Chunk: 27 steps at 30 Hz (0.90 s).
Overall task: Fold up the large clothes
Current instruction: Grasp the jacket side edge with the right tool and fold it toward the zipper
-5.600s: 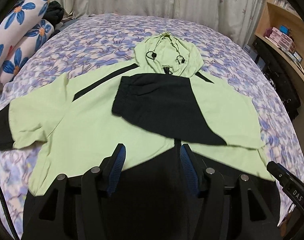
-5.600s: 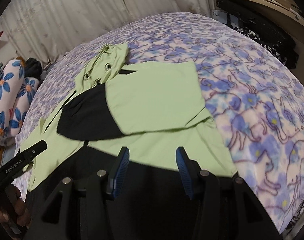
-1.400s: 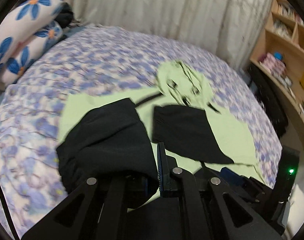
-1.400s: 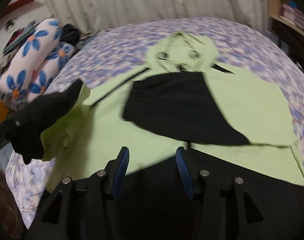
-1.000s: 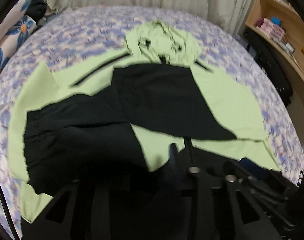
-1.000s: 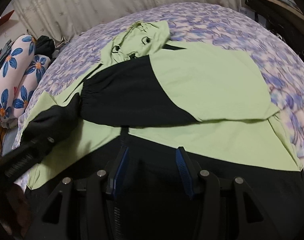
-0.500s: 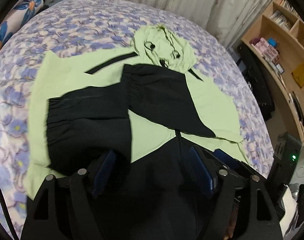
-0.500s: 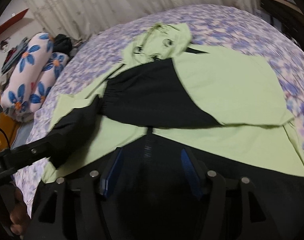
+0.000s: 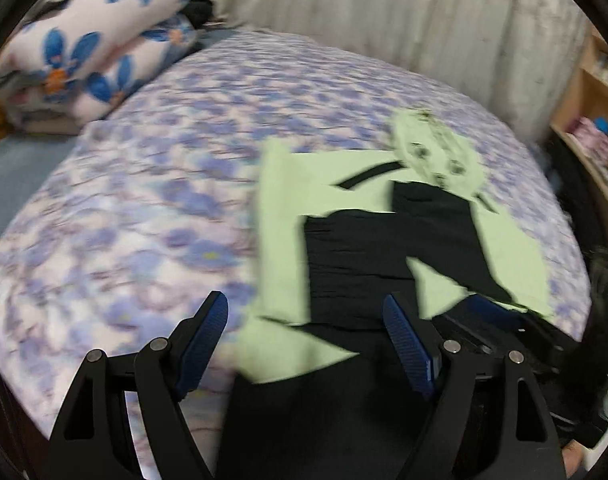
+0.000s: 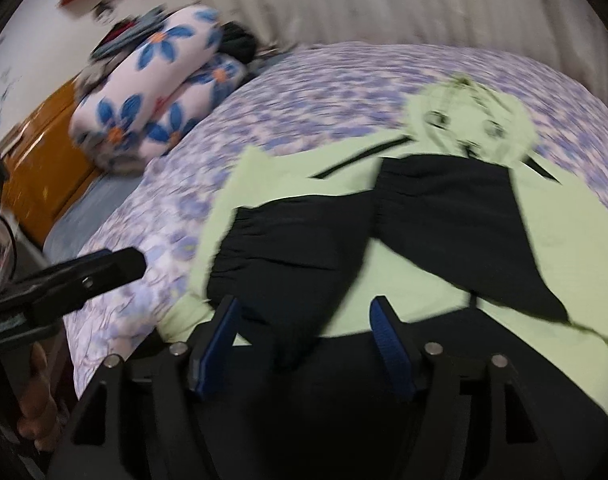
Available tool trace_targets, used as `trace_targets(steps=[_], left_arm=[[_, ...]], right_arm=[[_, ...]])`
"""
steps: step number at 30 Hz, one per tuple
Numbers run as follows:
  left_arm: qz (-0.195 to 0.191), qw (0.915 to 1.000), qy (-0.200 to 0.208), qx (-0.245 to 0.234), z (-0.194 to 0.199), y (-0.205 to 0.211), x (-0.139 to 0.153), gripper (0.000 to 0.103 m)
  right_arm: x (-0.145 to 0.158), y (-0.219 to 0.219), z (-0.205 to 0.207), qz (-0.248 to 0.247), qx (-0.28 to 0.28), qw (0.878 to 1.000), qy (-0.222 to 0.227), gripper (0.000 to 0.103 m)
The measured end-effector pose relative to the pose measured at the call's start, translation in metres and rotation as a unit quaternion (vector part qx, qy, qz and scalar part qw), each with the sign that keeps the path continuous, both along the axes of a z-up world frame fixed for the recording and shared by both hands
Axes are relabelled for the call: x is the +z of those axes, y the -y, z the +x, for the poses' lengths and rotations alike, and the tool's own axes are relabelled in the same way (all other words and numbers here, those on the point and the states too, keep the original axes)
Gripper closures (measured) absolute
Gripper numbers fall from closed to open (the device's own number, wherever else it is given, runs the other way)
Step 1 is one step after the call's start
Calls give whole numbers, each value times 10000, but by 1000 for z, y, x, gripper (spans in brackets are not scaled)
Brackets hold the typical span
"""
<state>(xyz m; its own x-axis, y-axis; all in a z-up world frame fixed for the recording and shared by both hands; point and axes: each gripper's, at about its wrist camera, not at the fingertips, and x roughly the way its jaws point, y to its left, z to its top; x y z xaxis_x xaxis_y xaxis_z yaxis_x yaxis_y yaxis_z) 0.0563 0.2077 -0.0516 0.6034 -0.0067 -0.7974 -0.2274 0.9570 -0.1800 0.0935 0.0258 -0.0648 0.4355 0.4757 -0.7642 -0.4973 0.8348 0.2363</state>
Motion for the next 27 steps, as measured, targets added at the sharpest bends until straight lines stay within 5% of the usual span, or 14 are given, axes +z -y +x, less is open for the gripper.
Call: trace_targets(steps=[6,9,13,16,22,27], left_arm=[[-57,9990,-267,353,-5,-37,-22,24],[-193,9983,-372,397,-6,-46,-33,24],[-223,9979,-454,414,-5,-49,-42,24],[-241,9979,-445,404,-3,-47,-44,24],[-182,9990,-290,295,2,-38,-36,24],[-168,9995,-226,173,9,-29,-34,24]], right_arm=[[-24,-53,2,-932,568,9938,233,35],[-44,-77,3,-1798,777,9793,514,35],[-57,-85,6,-2244,913,9671,779,38],[-49,-79,20,-2090,872,9721,617,97],[28,-8,53,-572,-296,9932,970,98],[45,91,65,472,-1845,9777,886,97]])
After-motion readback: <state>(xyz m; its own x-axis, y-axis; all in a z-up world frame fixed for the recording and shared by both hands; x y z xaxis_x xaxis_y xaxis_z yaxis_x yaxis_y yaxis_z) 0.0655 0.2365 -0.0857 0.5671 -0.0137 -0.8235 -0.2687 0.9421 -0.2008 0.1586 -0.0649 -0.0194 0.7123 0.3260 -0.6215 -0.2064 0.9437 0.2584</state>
